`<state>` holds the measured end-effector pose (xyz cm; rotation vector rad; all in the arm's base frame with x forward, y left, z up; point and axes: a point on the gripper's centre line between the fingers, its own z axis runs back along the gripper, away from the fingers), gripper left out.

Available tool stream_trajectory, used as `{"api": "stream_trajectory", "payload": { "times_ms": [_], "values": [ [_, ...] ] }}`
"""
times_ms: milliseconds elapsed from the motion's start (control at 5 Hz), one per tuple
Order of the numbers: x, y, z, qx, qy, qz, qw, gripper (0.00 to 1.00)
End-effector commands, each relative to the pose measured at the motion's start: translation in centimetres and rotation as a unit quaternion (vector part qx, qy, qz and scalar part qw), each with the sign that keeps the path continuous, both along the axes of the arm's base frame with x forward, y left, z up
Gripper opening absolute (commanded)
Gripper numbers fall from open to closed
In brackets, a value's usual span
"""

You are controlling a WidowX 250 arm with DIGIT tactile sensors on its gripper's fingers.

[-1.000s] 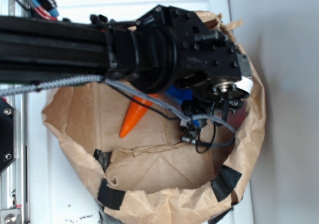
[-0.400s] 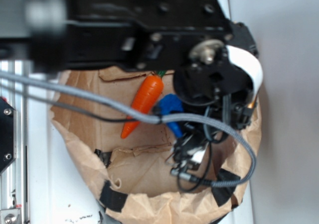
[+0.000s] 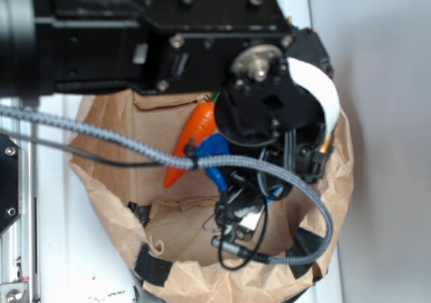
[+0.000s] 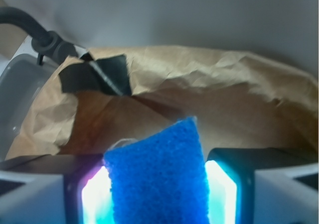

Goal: Grab the blue sponge.

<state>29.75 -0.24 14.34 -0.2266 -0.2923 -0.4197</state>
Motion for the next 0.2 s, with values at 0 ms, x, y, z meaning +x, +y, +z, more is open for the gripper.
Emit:
{"api": "stream_trajectory", "payload": {
  "times_ms": [0],
  "values": [
    [-1.02,0.71,0.06,0.086,-0.098,0.000,0.991,1.00]
  ]
}}
